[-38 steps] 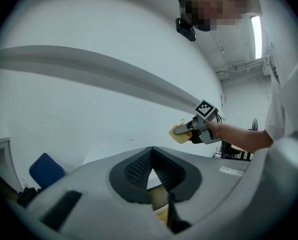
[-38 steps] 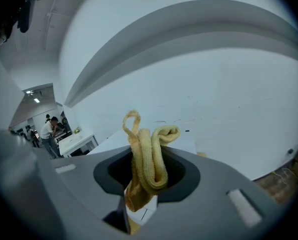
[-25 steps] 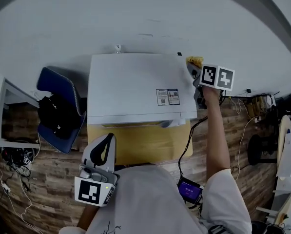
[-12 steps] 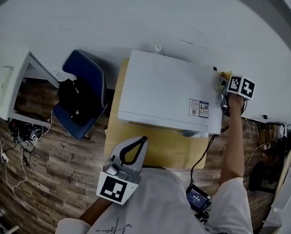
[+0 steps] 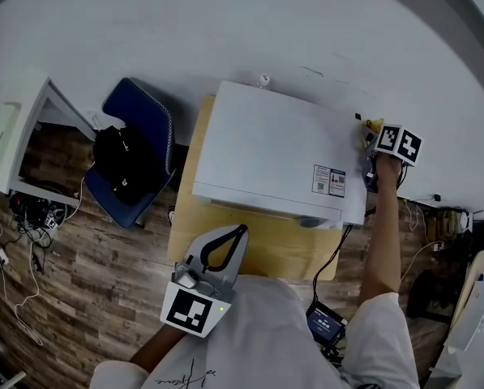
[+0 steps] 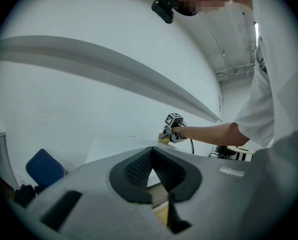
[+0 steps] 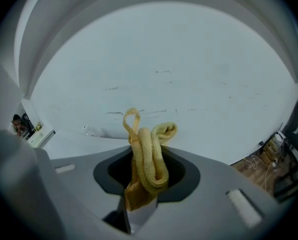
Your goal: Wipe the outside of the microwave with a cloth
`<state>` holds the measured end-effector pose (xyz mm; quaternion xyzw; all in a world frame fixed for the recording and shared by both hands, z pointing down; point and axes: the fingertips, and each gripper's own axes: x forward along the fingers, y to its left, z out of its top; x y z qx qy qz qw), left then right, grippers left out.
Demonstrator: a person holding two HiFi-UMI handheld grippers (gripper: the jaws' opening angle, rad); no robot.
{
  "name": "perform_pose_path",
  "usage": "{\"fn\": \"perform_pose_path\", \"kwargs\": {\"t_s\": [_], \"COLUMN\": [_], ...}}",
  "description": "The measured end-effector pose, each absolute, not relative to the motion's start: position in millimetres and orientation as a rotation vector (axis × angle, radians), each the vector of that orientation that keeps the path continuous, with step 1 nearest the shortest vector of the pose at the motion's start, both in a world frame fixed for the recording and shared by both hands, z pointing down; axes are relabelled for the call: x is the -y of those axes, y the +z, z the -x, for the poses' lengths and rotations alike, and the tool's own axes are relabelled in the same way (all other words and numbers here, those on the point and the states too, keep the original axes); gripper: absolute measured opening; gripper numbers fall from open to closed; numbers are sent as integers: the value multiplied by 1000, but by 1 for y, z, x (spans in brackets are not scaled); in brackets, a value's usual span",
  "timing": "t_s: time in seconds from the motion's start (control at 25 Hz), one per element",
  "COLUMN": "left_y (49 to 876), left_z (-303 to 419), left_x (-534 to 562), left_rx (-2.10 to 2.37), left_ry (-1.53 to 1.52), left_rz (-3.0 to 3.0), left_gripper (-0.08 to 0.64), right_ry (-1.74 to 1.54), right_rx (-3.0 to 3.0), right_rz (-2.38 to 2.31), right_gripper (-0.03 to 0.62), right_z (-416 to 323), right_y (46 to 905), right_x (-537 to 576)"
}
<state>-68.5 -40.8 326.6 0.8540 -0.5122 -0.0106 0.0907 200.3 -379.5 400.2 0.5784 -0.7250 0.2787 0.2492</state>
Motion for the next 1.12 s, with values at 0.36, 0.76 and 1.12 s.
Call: {"fn": "perform_pose_path", "kwargs": {"t_s": [0.36, 0.76, 1.12], "left_y": [327, 329, 332], "left_z": [68, 72, 71], "left_x": [38, 36, 37], "left_rx": [1519, 1495, 1483], "left_ry": [-42, -36, -48], "left_rz": [-2529, -2530, -2519], "left_gripper": [-8, -8, -9], "right_ry": [753, 745, 753], "right_rx": [1965, 1980, 2024], "right_rz": [-1582, -1563, -1547], "right_gripper": [118, 118, 117], "right_z": [-193, -168, -139], "right_y": [400, 400, 399], "right_x": [376, 375, 375]}}
